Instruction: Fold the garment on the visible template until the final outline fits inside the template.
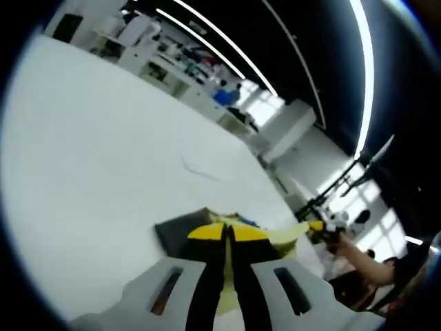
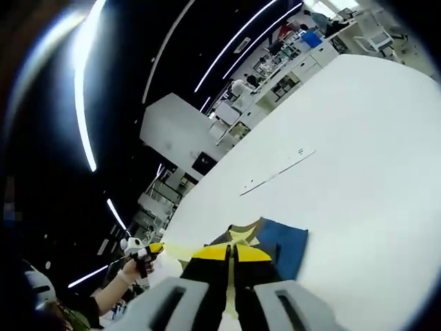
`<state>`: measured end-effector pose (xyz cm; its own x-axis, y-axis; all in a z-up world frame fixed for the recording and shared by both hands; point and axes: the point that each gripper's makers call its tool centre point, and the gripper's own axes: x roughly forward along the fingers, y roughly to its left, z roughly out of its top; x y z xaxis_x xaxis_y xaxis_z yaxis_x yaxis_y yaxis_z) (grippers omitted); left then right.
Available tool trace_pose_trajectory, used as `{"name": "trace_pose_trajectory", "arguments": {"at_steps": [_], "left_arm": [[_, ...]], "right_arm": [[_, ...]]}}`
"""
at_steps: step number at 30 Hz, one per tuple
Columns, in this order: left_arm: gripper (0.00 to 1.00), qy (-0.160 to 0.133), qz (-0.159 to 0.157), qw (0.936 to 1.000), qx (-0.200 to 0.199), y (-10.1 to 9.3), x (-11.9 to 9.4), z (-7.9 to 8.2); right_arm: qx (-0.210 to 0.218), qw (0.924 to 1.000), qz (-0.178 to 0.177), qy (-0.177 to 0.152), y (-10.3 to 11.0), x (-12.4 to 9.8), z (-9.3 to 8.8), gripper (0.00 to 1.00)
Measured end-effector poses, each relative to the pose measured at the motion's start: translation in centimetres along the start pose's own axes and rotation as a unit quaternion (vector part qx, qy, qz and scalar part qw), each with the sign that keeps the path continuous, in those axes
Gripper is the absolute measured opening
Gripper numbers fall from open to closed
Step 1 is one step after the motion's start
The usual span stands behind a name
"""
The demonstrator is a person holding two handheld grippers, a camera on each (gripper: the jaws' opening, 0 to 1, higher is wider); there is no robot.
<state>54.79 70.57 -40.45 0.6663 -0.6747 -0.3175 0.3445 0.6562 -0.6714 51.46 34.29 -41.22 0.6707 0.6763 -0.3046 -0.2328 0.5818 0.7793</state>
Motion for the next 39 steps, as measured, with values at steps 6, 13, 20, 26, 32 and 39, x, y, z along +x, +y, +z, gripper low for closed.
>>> {"name": "trace_pose_trajectory", "arguments": {"at_steps": [6,13,20,26,32,39], "left_arm": [[0.00,-0.009,0.022,0.9996,-0.016,2.2,2.0,0.1],[0.00,-0.002,0.047,0.9979,-0.044,5.0,4.0,-0.7],[0.00,0.003,0.062,0.9962,-0.061,6.4,5.2,-1.7],[0.00,0.007,0.078,0.9953,-0.056,7.4,5.4,-2.3],[0.00,0.012,0.097,0.9930,-0.066,8.6,5.4,-3.6],[0.00,0.012,0.112,0.9916,-0.064,9.1,5.5,-4.5]], "right_arm": [[0.001,0.9999,-0.016,0.002,-1.7,2.1,0.3,0.00],[0.017,0.9988,-0.045,0.011,-4.7,4.0,-0.1,0.00],[0.042,0.9971,-0.063,0.006,-6.7,5.6,-0.3,0.00],[0.047,0.9959,-0.077,0.008,-8.0,6.3,-0.8,0.00],[0.044,0.9951,-0.088,0.013,-9.0,6.9,-1.2,0.00],[0.041,0.9939,-0.101,0.021,-9.7,7.0,-1.9,0.00]]}}
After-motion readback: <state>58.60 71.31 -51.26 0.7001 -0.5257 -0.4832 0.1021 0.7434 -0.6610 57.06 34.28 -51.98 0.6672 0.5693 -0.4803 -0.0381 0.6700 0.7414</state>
